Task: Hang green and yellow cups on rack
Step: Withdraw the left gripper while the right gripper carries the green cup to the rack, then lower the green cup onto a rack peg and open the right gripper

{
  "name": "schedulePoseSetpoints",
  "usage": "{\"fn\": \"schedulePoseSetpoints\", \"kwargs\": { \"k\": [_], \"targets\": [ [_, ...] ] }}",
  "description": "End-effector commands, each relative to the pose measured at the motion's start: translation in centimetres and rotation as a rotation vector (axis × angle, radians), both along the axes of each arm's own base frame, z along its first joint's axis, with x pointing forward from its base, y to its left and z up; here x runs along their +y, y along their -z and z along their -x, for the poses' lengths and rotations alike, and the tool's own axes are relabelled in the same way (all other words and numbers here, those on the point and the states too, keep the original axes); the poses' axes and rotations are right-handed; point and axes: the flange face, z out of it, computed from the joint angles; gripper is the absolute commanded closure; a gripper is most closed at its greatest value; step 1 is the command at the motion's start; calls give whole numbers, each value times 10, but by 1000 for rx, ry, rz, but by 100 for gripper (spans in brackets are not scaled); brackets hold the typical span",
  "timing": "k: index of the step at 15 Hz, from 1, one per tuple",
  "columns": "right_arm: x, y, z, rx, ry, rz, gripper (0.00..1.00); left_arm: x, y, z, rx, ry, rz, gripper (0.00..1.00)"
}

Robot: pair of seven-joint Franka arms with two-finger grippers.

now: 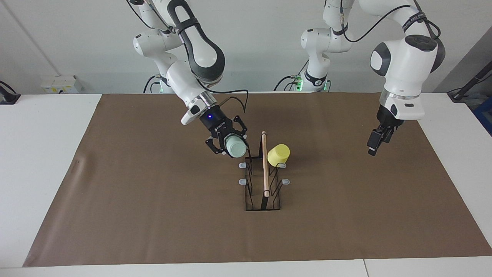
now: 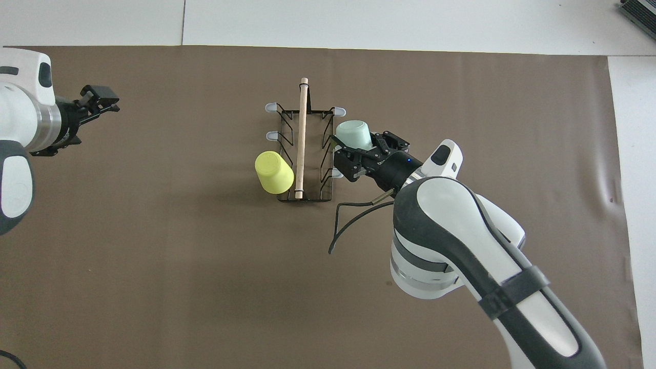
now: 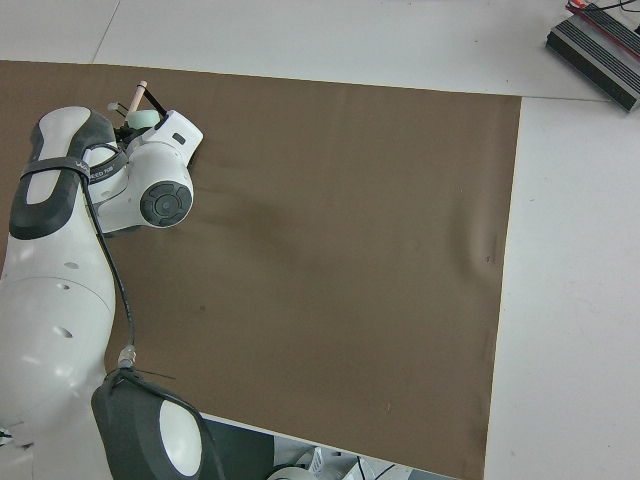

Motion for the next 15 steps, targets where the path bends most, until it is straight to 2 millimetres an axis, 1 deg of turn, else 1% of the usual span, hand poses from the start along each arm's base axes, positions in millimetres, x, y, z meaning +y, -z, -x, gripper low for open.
{"fn": "schedulePoseSetpoints", "kwargs": {
  "k": [1,3,5,6,9,11,12,13,14,15],
  "targets": [
    [19,9,-5,13,28,-14,100,15,-17,16,58,147,4,0],
    [27,12,0,27,29,-25,100,17,-27,28,92,249,-9,0],
    [25,12,1,27,37,-21,100,16,-35,40,130,318,-14,0],
    [26,12,1,28,40,-19,100,16,-42,45,141,356,-18,0],
    [32,24,4,41,26,-3,100,14,-68,51,194,453,-24,0],
    [33,30,5,47,23,6,100,11,-85,56,208,471,-24,0],
    [32,32,7,51,23,11,100,16,-94,56,208,463,-23,0],
    [31,33,8,55,33,13,100,14,-101,57,217,465,-26,0],
    [37,37,14,62,28,12,100,8,-107,60,223,476,-30,0],
    [38,42,20,61,19,22,100,4,-110,62,226,484,-33,0]
  ]
}}
